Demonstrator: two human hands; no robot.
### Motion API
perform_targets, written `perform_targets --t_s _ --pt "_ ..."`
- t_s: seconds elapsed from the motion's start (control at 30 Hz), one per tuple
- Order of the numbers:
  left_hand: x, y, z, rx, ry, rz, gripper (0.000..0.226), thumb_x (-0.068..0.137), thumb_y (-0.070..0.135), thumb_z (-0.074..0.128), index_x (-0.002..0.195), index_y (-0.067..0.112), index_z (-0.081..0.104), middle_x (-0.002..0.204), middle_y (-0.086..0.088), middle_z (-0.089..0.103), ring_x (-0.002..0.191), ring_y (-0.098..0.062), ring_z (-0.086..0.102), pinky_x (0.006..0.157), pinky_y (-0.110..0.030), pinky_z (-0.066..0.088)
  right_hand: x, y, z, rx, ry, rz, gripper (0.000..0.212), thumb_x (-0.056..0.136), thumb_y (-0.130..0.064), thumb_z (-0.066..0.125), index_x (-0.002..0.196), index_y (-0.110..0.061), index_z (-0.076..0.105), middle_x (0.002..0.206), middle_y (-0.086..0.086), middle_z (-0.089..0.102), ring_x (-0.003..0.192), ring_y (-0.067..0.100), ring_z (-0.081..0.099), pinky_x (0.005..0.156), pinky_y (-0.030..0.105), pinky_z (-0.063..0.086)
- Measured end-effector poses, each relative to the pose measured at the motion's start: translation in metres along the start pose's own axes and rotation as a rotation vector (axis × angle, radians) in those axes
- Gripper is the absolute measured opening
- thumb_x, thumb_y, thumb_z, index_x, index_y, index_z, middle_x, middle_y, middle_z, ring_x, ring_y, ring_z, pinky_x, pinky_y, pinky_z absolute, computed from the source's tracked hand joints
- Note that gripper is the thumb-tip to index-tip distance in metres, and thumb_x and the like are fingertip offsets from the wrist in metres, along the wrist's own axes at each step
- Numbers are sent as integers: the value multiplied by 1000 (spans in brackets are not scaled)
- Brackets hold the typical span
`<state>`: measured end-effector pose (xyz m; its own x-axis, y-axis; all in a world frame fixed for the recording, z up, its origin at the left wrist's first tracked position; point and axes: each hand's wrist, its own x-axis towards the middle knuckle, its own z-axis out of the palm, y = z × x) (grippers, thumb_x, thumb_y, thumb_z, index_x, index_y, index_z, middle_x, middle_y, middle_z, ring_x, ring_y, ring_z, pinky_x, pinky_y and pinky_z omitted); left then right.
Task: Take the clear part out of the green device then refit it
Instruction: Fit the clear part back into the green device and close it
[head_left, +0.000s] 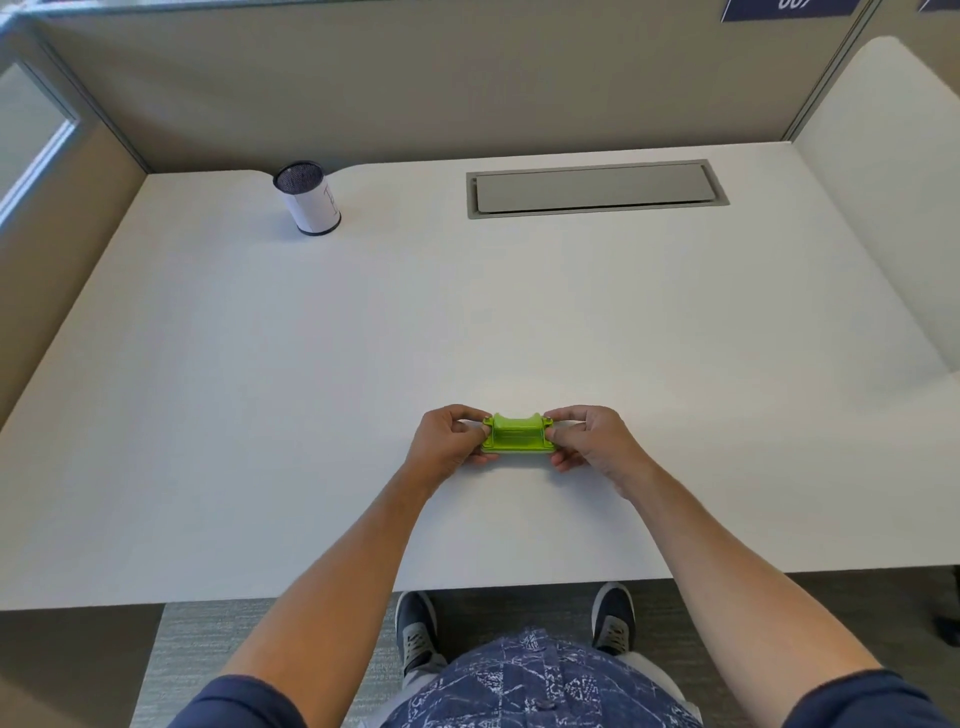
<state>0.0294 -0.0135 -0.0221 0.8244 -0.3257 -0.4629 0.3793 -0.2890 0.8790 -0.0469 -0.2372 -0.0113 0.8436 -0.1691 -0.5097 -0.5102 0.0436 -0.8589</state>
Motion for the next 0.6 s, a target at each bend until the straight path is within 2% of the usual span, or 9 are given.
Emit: perform_targets --t_s 0.07,0.13,0.2,0.33,0.47,0.53,0.6 --pt "0 1 3 131 40 32 15 93 5 65 103 9 75 72 -9 75 67 -27 76 71 -33 63 1 0 0 -54 20 -16 24 89 -3 71 113 -1 67 69 19 72 52 24 68 57 33 62" --pt "0 4 5 254 68 73 16 93 11 64 101 18 77 70 -2 75 64 -18 77 64 -20 57 2 1 0 -144 39 -39 22 91 -5 70 113 -4 68 67 16 73 57 27 71 64 38 64" --pt "0 6 6 316 79 108 18 94 13 64 102 22 77 69 0 74 60 -11 75 58 -13 54 3 2 0 -230 55 -64 21 92 -9 68 113 -9 69 65 14 75 61 28 74 69 40 64" --pt "2 7 7 435 89 155 17 93 17 65 105 23 76 66 -4 74 62 -9 73 67 -24 59 3 4 0 -400 80 -131 21 95 -19 63 115 -21 72 65 6 76 62 19 75 69 27 60" --pt "2 2 5 516 92 185 22 93 21 65 111 25 77 59 2 72 63 -7 71 73 -29 61 4 4 1 -588 99 -215 26 97 -24 59 119 -30 71 62 -6 68 60 10 64 66 25 52" --pt "1 0 4 521 95 189 24 93 21 66 112 24 78 58 2 72 62 -9 71 72 -31 61 4 4 2 -644 99 -257 28 98 -23 59 122 -29 71 68 -13 65 66 9 61 63 20 46" --pt "0 -1 3 509 113 200 24 91 18 68 111 24 80 60 2 72 60 -12 69 69 -31 59 2 4 3 -675 87 -293 30 99 -20 57 125 -27 70 85 -8 73 75 11 62 67 21 45"
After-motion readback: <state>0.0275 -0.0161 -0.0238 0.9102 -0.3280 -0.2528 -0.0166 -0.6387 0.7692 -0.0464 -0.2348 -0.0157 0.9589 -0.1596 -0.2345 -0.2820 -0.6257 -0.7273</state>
